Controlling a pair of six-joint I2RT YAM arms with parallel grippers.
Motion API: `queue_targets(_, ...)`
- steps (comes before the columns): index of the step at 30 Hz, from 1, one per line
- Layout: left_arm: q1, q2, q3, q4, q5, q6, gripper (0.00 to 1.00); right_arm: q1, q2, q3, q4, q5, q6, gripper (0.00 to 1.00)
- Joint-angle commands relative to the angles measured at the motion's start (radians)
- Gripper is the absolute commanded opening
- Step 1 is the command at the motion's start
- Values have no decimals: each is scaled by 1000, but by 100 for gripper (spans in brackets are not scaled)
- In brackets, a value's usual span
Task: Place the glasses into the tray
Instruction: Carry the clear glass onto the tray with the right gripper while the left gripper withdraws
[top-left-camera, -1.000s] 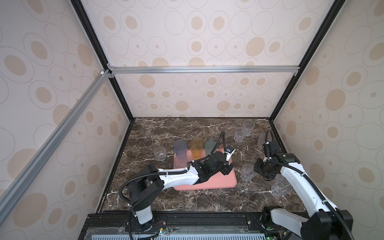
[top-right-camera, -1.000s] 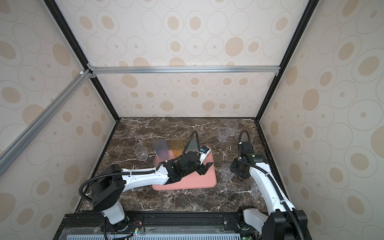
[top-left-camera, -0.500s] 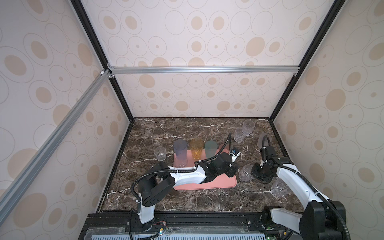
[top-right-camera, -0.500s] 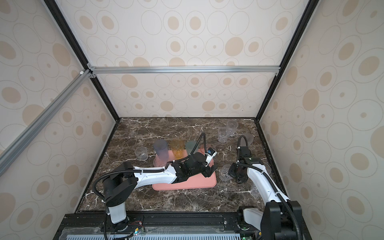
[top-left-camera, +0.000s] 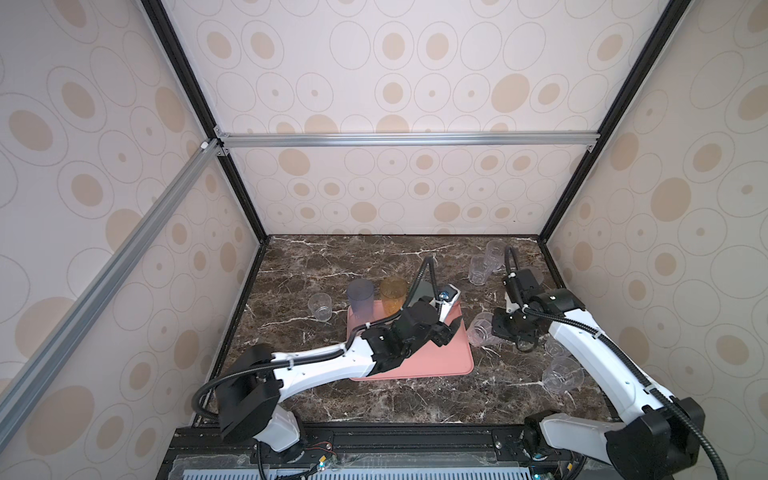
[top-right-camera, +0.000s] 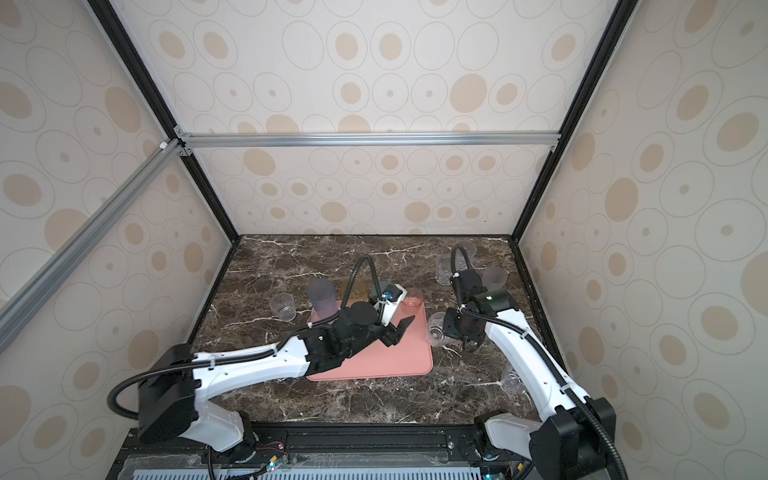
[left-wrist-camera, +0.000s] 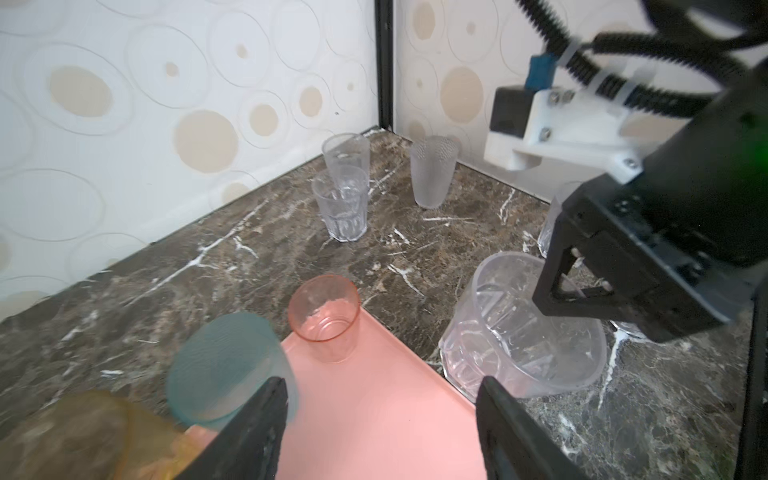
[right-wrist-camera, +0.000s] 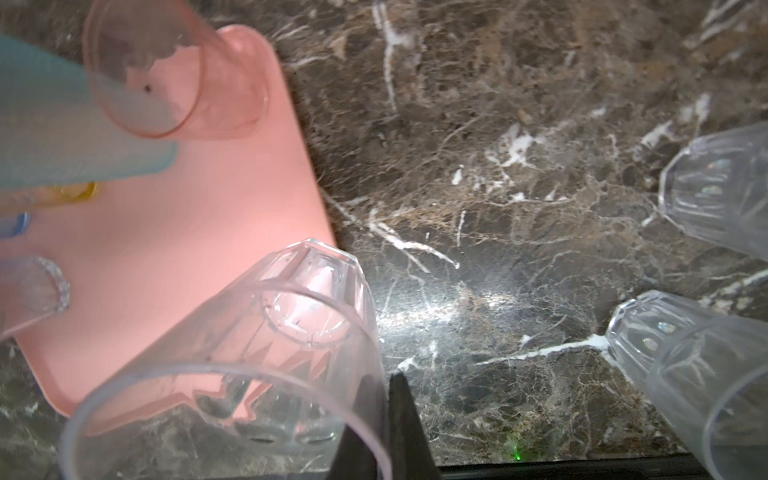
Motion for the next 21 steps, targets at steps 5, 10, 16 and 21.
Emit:
queue_targets(5,17,-277,-226,20,-171,101,81,238,194,203,-155,27,-17,2)
queue_targets(10,104,-441,-334,-107,-207,49,82,360,363,353,-160,39,-26,2)
queue_targets(16,243,-595,-408,-239,-196,-48,81,458,565,544,-158,71,-30,2)
queue_targets(21,322,-638,-425,-304,-186,-64,81,502,720,693,-182,100,-42,3)
